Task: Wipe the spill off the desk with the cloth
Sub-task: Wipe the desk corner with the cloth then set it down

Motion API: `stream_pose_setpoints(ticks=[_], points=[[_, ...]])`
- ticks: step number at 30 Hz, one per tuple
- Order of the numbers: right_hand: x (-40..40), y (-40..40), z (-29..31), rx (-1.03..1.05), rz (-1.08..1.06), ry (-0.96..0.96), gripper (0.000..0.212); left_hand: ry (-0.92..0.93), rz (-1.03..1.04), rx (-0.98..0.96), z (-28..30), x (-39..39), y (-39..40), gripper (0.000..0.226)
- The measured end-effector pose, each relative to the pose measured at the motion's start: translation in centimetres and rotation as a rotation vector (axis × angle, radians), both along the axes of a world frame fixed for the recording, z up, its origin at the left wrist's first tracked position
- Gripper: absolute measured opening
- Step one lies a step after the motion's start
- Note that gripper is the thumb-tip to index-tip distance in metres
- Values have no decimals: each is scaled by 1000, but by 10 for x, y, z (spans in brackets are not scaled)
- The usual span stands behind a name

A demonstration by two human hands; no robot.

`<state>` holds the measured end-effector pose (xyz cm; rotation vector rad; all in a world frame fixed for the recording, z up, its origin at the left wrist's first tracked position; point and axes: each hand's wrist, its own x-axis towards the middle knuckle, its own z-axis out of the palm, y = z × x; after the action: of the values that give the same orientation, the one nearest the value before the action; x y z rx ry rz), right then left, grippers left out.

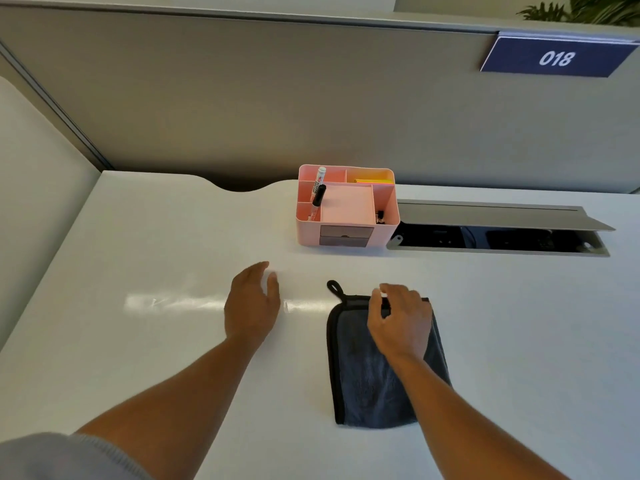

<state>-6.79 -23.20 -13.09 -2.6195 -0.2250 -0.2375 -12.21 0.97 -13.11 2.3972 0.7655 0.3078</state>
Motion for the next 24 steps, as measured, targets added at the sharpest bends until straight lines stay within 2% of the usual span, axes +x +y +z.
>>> stream_pose_setpoints(ticks=[4,12,19,24], points=[[-32,-15,-14,-147,53,-3,34,72,-8,77,-12,-38,1,54],[-66,-40,-29,-387,123,158,64,203,222,149,-13,-91,46,61],[-76,18,-28,-418,3,280,70,180,218,190,-30,-123,56,61],[-73,89,-31,-407,72,287,71,154,254,170,-36,-121,55,57]])
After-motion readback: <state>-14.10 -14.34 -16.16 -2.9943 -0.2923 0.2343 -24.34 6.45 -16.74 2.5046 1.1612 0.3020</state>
